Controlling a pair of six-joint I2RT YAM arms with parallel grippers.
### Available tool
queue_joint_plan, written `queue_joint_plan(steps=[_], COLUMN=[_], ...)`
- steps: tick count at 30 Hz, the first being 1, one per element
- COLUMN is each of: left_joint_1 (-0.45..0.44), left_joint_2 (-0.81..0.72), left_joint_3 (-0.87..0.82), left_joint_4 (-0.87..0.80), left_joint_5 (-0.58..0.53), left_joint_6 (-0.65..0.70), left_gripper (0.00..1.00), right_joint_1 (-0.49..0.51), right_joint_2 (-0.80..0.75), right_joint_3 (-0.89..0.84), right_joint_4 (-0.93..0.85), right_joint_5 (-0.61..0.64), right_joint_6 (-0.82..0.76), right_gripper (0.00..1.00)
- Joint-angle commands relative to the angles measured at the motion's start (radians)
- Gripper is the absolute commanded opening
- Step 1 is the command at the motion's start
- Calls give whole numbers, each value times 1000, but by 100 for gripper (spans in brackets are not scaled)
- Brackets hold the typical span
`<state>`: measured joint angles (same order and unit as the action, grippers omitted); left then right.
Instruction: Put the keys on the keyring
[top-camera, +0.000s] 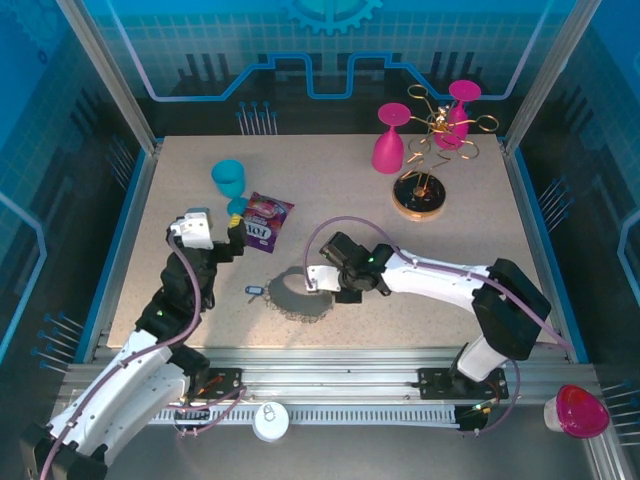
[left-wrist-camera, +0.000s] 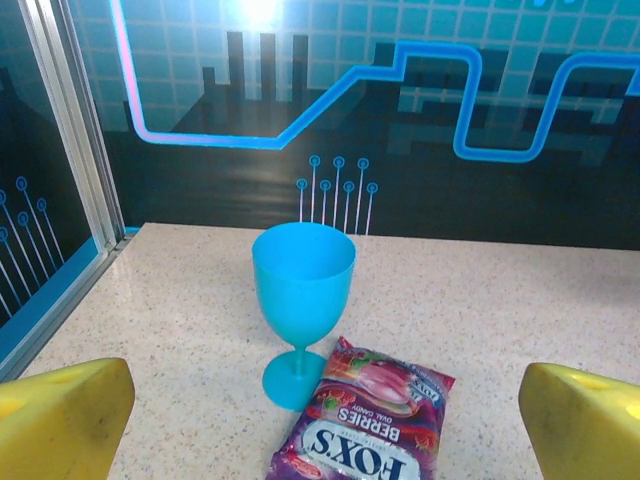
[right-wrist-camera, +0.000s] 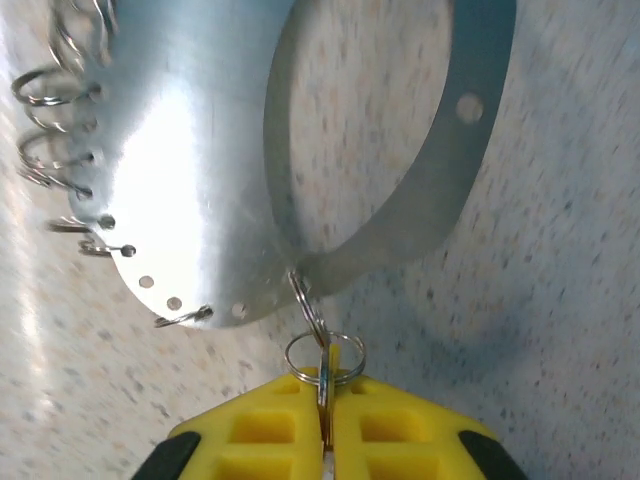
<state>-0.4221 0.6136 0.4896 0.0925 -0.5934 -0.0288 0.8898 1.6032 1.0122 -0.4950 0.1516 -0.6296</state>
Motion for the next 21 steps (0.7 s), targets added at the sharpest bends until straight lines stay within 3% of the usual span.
queue_joint_plan(steps=[1,4,10,15,21], left_joint_1=[12,21,41,113,263], left_joint_2=[0,0,7,58,208], left_joint_3=[-11,-19,-41,-70,-134], left_joint_4=[-34,-38,-30,28,218], left_joint_5=[18,14,23,100,260], left_joint_6=[-23,-28,-24,-3,-4], left_gripper=[99,99,99,99,99], right_joint_1=[-30,-52,-125,-270,-527], right_joint_2=[20,24,-38,-211,-410], right_joint_3=[-16,-28,-62,-115,-375], right_joint_4=[-62,-84,-89,73,461], right_joint_5=[106,174,230,97,-4], right_joint_6=[-99,-121,-70,208,557], right_gripper=[14,30,38,39,45])
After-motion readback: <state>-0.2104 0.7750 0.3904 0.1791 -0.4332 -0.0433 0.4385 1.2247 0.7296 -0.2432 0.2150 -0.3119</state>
